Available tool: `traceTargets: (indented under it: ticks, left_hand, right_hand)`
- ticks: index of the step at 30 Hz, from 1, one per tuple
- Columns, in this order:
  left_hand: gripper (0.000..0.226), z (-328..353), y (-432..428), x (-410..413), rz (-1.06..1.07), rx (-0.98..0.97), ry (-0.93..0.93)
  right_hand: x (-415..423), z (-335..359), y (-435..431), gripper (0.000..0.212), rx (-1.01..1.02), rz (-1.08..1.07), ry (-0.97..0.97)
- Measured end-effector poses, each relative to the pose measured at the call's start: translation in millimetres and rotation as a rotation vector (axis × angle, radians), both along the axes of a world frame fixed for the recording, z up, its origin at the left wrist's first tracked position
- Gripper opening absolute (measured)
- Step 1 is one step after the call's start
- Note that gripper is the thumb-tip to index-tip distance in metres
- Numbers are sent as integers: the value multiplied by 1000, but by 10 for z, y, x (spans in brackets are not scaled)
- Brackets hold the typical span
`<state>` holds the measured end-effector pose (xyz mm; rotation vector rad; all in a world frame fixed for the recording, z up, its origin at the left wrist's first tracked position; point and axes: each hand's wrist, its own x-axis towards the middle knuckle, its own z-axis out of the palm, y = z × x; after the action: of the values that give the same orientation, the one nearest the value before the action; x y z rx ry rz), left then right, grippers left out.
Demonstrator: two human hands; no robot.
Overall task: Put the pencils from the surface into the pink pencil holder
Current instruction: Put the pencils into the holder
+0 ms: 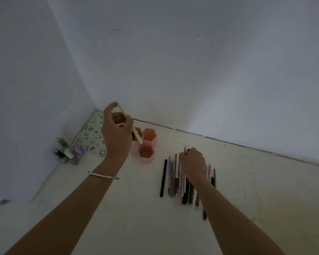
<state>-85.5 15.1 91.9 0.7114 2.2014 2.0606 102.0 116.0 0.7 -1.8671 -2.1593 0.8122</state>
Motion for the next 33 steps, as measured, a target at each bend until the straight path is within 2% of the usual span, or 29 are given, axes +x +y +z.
traceTargets:
  ticks: [2,4,7,11,15,17,21,25,28,30,33]
  left_hand:
    - [55,38,-22,-192,68,65,47]
    - [60,24,-29,-314,82,52,76]
    - [51,-84,6,-374,71,-46,110]
    - [44,-373,15,-371,-22,-225,201]
    - [28,-624,-64,-310,-32,-477,415]
    - [35,-639,-119,-347,18,-450,470]
    - [38,-549,-210,-516,60,-319,421]
    - [35,-475,-278,-580,18,-210,350]
    - [34,-477,-326,-561,11,-187,277]
    - [32,-480,-356,-464,4,-185,276]
    - [20,-488,-398,-176,-107,-238,372]
  right_hand:
    - [-86,212,123,16,78,-74,189]
    - [-195,446,205,11,135,-128,466]
    - [-387,738,216,32,181,-131,831]
    - [-611,913,101,31,312,-50,971]
    - [-770,863,-37,29,393,52,993]
    - [-857,806,-84,28,418,99,973]
    - [-1030,706,-165,26,404,192,870]
    - [-1139,553,-230,20,409,349,613]
    - [-1128,434,-286,22,520,502,447]
    - [-1073,412,-314,31,550,492,448]
    - [-924,480,-257,41,536,298,560]
